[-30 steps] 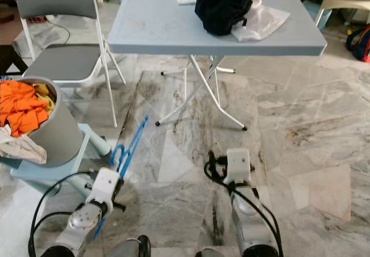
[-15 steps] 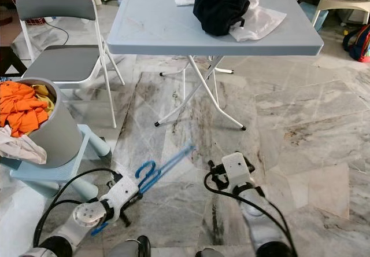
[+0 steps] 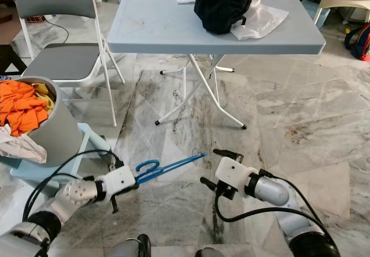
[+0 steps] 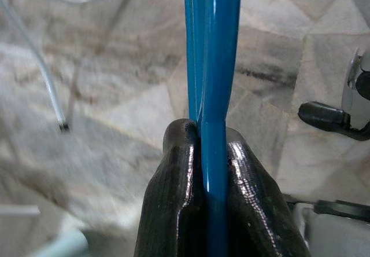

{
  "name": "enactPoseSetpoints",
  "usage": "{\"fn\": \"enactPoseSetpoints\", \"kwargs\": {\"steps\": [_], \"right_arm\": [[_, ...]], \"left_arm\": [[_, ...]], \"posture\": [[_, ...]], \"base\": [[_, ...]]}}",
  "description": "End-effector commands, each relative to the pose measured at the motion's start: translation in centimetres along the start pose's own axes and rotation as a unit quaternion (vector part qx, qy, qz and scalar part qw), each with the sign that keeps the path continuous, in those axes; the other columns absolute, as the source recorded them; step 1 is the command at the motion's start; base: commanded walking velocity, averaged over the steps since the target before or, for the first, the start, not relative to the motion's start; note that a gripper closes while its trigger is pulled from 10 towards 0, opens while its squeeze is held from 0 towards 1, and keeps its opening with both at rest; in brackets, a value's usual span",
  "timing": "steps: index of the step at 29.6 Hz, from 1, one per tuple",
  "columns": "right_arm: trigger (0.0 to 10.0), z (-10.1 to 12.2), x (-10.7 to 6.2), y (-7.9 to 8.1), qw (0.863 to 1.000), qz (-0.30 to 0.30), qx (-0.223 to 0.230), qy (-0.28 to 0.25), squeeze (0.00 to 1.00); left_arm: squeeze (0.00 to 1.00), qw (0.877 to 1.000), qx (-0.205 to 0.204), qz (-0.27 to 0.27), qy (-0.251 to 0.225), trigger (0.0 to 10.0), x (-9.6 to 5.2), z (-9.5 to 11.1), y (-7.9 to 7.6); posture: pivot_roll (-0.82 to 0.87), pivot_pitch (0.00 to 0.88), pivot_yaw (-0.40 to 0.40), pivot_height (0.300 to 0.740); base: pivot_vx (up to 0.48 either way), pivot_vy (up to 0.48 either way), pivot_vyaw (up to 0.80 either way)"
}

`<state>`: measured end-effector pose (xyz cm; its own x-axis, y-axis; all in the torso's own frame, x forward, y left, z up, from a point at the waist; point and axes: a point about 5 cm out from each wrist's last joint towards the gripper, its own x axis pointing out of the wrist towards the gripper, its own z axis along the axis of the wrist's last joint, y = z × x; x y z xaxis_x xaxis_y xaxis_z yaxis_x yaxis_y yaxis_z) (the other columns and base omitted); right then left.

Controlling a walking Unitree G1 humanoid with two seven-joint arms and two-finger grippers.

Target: Hang hanger

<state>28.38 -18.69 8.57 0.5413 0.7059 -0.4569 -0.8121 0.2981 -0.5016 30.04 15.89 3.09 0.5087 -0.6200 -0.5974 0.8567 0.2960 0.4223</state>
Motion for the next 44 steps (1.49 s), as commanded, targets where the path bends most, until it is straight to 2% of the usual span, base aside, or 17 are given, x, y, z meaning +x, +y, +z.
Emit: {"fn": "enactPoseSetpoints", "kwargs": {"steps": [1,5,12,15,16,22,23,24,25,26,34,44], "right_arm": [[10.0,1.1,0.2,-0.6,0.999,0.024,-0.023,-0.009,0.0],[10.0,2.4,1.0,-1.3,0.998,0.028,-0.053,-0.02,0.0],[10.0,2.8,2.2,-0.5,0.996,0.061,-0.069,-0.009,0.0],[10.0,2.2,2.3,-0.4,0.994,0.069,-0.077,0.018,0.0],[10.0,1.7,2.3,-0.7,0.992,0.069,-0.095,0.048,0.0],[10.0,1.5,2.4,-1.5,0.986,0.074,-0.121,0.084,0.0],[6.2,1.6,2.5,-1.6,0.984,0.077,-0.13,0.091,0.0],[4.8,1.6,2.5,-1.6,0.983,0.079,-0.134,0.094,0.0],[4.8,1.6,2.5,-1.7,0.983,0.08,-0.136,0.095,0.0],[0.0,1.4,2.5,-1.7,0.979,0.089,-0.15,0.11,0.0],[0.0,0.3,2.3,-1.1,0.966,0.13,-0.152,0.164,0.0],[0.0,0.0,2.4,-0.7,0.962,0.147,-0.139,0.181,0.0]], "left_arm": [[0.0,0.999,0.026,-0.021,-0.018,10.0,0.2,0.7,-0.2],[0.0,0.997,0.044,-0.046,-0.053,10.0,1.1,2.2,-1.0],[0.0,0.993,0.062,-0.066,-0.081,10.0,2.0,3.7,-1.6],[0.0,0.992,0.07,-0.067,-0.085,10.0,2.1,4.1,-1.4],[0.0,0.991,0.073,-0.066,-0.086,10.0,2.1,4.3,-1.1],[0.0,0.99,0.088,-0.075,-0.081,10.0,2.2,4.4,-1.2],[0.0,0.99,0.089,-0.077,-0.08,10.0,2.3,4.4,-1.3],[0.0,0.99,0.088,-0.077,-0.08,10.0,2.3,4.4,-1.3],[0.0,0.99,0.088,-0.077,-0.08,10.0,2.3,4.4,-1.4],[0.0,0.99,0.089,-0.078,-0.079,10.0,2.3,4.4,-1.4],[0.0,0.991,0.091,-0.074,-0.071,10.0,2.6,4.4,-1.5],[0.0,0.992,0.092,-0.069,-0.059,10.0,2.7,4.1,-1.5]], "posture": [[0.02,0.245,0.018,0.74],[0.03,0.248,0.019,0.74],[0.04,0.247,0.026,0.74],[0.04,0.247,0.027,0.74],[0.03,0.248,0.03,0.74],[0.03,0.248,0.037,0.74],[0.02,0.247,0.037,0.74],[0.02,0.247,0.037,0.74],[0.02,0.247,0.037,0.74],[0.02,0.247,0.037,0.74],[0.02,0.245,0.032,0.74],[0.02,0.247,0.032,0.74]], "base": [[0.0,0.0,0.0],[0.0,0.0,0.0],[0.0,0.0,0.0],[0.0,0.0,0.0],[0.0,0.0,0.0],[0.0,0.0,0.0],[0.0,0.0,0.0],[0.0,0.0,0.0],[0.0,0.0,0.0],[0.0,0.0,0.0],[0.0,0.0,0.0],[0.0,0.0,0.0]]}}
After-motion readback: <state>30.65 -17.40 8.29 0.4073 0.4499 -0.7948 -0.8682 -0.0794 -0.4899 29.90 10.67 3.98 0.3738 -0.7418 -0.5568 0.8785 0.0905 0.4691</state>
